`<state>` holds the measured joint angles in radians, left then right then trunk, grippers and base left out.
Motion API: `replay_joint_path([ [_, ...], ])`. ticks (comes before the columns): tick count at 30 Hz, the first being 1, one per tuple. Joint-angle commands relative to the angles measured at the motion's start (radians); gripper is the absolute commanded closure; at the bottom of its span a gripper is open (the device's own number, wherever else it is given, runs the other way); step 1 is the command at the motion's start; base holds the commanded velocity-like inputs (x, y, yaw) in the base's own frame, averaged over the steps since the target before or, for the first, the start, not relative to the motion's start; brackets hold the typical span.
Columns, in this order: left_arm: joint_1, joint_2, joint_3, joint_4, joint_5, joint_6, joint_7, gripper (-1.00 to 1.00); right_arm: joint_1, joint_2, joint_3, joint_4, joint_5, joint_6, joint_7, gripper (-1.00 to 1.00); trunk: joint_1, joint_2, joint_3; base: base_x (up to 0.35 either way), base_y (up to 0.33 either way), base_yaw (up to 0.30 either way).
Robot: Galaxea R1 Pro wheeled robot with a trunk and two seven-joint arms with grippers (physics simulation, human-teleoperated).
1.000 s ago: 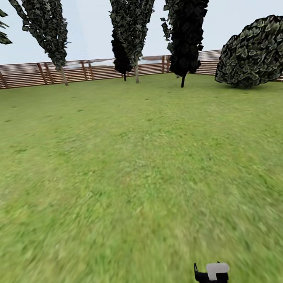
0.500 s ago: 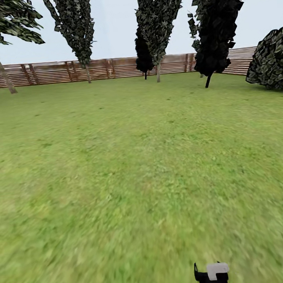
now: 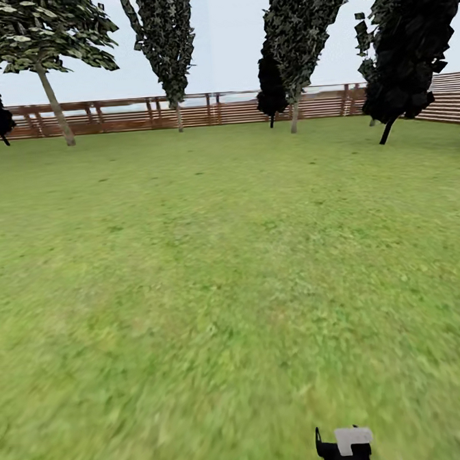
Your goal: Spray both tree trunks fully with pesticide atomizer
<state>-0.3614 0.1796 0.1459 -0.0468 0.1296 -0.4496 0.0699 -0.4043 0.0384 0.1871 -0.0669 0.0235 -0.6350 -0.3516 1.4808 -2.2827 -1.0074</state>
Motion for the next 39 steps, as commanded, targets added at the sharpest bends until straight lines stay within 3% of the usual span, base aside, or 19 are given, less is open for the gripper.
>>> replay_joint_path([
  [1,-0.001,0.000,0.001,0.001,0.005,-0.003,-0.001,1.00,-0.001,0.000,0.008,0.001,0.003,0.000,-0.010,-1.00,0.000,0.000,-0.001,0.290,0.192,0.279],
  [30,-0.001,0.000,0.001,0.001,0.004,-0.003,-0.002,1.00,-0.001,0.000,0.008,0.001,0.003,0.000,-0.010,-1.00,0.000,0.000,-0.001,0.288,0.191,0.279],
  [39,-0.001,0.000,0.001,0.001,0.005,-0.003,-0.002,1.00,-0.001,0.001,0.008,0.001,0.003,0.000,-0.010,-1.00,0.000,0.000,-0.001,0.135,0.084,0.279],
])
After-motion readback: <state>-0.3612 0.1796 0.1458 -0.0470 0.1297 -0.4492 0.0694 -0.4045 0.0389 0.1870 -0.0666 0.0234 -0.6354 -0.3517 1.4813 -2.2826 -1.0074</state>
